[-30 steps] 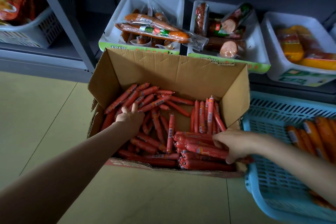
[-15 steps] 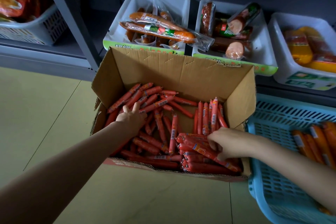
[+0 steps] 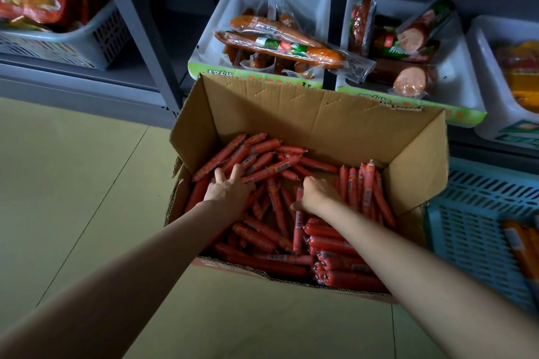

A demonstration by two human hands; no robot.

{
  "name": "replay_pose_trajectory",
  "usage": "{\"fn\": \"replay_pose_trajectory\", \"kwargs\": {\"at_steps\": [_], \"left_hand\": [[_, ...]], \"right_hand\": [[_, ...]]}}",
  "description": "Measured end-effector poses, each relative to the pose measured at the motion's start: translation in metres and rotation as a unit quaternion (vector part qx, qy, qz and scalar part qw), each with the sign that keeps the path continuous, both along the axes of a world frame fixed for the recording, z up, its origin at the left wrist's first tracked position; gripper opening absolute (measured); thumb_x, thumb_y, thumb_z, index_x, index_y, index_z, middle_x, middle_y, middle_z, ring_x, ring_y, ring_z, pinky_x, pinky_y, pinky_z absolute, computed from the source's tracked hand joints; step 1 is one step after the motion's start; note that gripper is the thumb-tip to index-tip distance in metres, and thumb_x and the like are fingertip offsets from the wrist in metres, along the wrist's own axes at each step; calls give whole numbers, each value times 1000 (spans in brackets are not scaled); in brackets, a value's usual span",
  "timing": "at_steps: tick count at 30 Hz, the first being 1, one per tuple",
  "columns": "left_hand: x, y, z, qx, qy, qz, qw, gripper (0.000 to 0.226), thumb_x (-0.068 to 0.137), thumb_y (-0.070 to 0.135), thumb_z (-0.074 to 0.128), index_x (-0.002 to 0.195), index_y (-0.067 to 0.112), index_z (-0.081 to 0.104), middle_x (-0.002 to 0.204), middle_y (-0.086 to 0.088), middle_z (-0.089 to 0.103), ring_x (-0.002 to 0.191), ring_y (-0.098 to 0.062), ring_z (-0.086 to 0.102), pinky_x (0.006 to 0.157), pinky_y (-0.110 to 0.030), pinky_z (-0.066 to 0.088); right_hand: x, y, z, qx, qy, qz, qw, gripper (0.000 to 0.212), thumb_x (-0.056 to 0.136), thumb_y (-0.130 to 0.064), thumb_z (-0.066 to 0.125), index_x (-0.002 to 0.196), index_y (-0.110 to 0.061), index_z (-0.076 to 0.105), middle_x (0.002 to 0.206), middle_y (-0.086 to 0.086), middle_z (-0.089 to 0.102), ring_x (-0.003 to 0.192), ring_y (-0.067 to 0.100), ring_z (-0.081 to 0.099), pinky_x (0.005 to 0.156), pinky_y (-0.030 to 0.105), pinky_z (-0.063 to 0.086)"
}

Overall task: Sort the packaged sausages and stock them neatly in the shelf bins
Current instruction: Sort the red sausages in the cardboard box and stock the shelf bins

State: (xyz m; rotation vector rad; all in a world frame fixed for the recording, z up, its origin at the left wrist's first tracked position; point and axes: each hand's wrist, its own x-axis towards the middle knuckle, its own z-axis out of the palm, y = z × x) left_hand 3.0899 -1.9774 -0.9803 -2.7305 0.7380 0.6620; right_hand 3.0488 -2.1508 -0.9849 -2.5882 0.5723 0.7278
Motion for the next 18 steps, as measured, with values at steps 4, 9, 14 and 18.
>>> {"fn": "replay_pose_trajectory", "kwargs": {"at_steps": [4,9,14,18], "left_hand": [[-2,-1,2,-10,3,5,1000,52,94,19,53,139,33,31,143,-8,11,130,-40,22,95,-37,44],[-4,-3,4,2,-3,8,1000,54,94,19,52,141,32,28,145,-9,9,131,-40,21,96,-38,44],[-6,-7,4,33,-9,-2,999,57,94,21,53,143,31,25,148,-10,6,132,-43,21,96,-39,44],[-4,-8,-3,53,-19,-14,998,54,97,18,46,144,31,22,150,-12,3,135,-45,18,97,-40,43]], "right_hand": [[-3,-1,-1,17,11,-22,1000,51,82,-28,72,122,-5,50,131,12,53,122,29,50,87,30,43],[-14,-19,10,35,25,22,999,31,83,-24,69,106,-3,66,111,13,66,92,23,59,56,26,36],[-27,-44,28,-25,93,110,989,21,79,-26,74,87,-9,64,92,7,63,96,25,57,67,24,36],[-37,-67,50,60,94,140,984,21,78,-33,74,83,-16,62,83,-2,54,88,15,51,64,24,38]]}}
